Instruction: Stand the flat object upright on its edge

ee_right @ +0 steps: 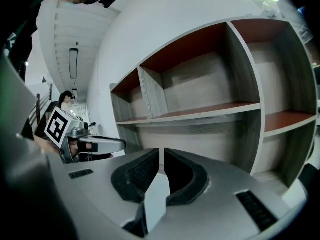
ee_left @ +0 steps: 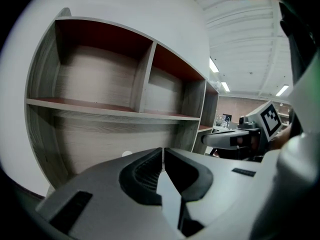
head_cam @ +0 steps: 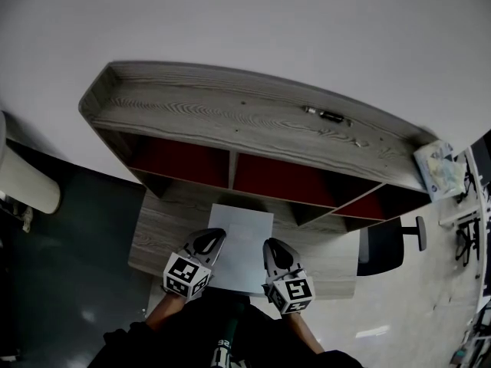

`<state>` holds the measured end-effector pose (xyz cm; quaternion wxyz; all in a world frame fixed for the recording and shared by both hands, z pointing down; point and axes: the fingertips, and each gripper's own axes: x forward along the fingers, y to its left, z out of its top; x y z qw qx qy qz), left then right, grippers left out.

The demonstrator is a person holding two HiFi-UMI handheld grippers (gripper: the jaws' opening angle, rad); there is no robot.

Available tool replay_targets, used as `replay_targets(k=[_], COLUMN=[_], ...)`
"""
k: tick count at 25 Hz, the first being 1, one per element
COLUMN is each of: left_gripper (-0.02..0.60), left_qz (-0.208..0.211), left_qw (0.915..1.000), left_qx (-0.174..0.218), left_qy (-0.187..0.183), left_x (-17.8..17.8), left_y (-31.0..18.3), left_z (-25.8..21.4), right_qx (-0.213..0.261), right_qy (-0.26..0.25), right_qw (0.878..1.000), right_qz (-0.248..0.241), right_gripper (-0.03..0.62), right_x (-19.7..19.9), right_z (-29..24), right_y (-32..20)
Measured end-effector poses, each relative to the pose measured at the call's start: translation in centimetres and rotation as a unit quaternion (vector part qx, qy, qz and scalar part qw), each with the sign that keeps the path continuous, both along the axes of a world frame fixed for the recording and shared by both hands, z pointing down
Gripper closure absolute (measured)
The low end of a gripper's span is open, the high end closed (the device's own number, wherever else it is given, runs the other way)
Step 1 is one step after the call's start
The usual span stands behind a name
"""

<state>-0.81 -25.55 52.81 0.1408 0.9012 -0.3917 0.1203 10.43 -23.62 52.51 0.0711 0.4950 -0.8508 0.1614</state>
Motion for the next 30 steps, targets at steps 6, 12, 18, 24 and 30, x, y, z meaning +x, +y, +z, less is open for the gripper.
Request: replay_targets(k=[6, 12, 18, 24, 30], left_gripper=[0.46, 0.332, 0.267, 0.265, 0.251], left_qz=[-0.005, 0.008, 0.014, 0.021, 0.027], left_qw=[1.0, 0.9978, 0.9947, 0.9914, 0.9892], left_qx=[-0.001, -0.036, -0.079, -0.119, -0.142], left_qy=[0.007, 0.055, 0.064, 0.05, 0.024], left_x=[-0.5, -0.6, -1.2, -1.9, -2.3], left_y=[0.0, 0.1, 0.0, 0.3, 0.6], left_z=[0.2, 0.4, 2.1, 4.4, 6.6], right_qx=[-0.004, -0.013, -0.045, -0.075, -0.097], right_qy=[-0.005, -0.018, -0.027, -0.029, -0.027], right_qw=[1.0, 1.0, 0.998, 0.996, 0.993], right_qz=[-0.01, -0.022, -0.04, -0.049, -0.055], right_gripper=[0.554, 0.456, 0.381, 0.368, 0.364], right_x=[-0.3, -0.6, -0.7, -0.6, -0.4], right_z=[0.1, 0.6, 2.1, 3.8, 5.3], right_y=[0.2, 0.5, 0.5, 0.8, 0.9])
